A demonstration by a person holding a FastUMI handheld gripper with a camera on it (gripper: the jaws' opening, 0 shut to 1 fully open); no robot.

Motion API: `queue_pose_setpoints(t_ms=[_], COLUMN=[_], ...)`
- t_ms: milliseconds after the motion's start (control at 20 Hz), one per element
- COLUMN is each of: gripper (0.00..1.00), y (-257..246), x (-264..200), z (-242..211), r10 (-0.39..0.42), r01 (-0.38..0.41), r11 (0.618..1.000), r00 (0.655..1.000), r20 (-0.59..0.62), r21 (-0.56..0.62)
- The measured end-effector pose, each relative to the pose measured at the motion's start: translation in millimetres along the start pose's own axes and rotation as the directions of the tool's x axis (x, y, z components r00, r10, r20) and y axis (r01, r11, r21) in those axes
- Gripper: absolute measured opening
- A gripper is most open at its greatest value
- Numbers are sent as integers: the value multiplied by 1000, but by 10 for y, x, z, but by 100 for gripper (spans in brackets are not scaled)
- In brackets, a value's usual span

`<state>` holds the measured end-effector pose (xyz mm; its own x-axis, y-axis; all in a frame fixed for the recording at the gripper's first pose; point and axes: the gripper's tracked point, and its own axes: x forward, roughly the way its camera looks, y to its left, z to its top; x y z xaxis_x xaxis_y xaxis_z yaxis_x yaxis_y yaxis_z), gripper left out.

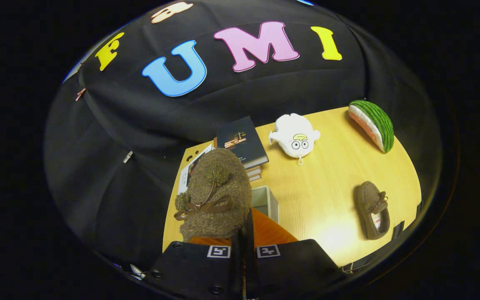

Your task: Open the storage box then place both shoes into the box .Put the left shoe in first, then the right shoe, with the right side of both shoes facing outward in a uniform manner.

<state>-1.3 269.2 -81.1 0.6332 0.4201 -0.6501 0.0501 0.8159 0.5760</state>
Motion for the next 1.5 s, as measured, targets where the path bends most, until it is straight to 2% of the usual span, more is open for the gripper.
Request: queue_pose_setpoints(t_ms=[450,1100,1300,1500], gripper=[8,8,8,8], y=[276,272,196,259], x=[383,818,989,1138], z=[-528,-945,-973,-1071], r10=[-36,-110,-177,-180], r01=[35,106,182,181], r11=[999,994,983,983], r00=[997,981,973,969], r20=[-72,-157,-147,-170], r21=[-20,-30,22,-10])
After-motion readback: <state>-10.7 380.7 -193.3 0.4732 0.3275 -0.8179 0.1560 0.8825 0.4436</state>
